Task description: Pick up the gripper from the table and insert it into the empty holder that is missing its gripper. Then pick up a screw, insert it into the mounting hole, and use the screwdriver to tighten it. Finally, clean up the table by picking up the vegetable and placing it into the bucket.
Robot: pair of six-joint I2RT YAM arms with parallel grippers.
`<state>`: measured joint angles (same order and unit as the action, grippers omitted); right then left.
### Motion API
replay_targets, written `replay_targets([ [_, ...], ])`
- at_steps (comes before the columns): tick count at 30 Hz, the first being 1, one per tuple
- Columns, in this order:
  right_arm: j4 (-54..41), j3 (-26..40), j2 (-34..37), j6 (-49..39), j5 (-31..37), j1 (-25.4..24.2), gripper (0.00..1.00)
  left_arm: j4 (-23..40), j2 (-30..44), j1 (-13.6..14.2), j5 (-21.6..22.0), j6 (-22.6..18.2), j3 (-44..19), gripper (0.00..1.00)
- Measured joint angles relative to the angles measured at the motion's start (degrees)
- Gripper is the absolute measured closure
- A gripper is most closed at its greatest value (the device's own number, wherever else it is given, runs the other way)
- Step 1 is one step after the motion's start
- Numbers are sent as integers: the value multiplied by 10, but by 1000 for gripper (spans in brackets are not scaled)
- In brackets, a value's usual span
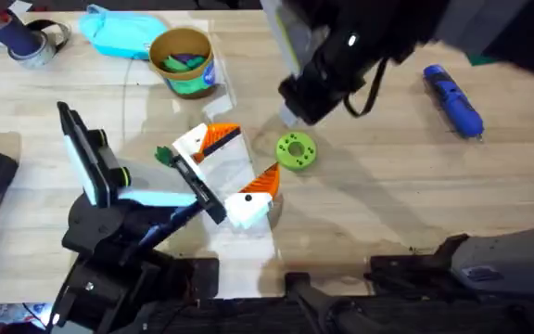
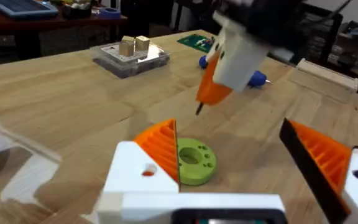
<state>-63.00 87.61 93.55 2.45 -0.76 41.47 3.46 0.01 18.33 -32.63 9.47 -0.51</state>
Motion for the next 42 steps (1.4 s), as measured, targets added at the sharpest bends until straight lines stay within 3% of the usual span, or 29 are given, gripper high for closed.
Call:
replay_targets([
  [5, -44, 97, -8, -9, -2, 12, 994, 0, 0, 0, -14, 0, 0, 10],
  [10, -47, 137, -10, -26, -28, 51, 994, 0, 0, 0, -32, -1, 0, 10],
  [22, -33, 139, -10, -31, -53, 133, 994, 3, 0, 0, -109, -45, 0, 10],
  [42, 1, 139, 8, -24, -53, 141, 994, 4, 0, 0, -115, -48, 0, 10],
])
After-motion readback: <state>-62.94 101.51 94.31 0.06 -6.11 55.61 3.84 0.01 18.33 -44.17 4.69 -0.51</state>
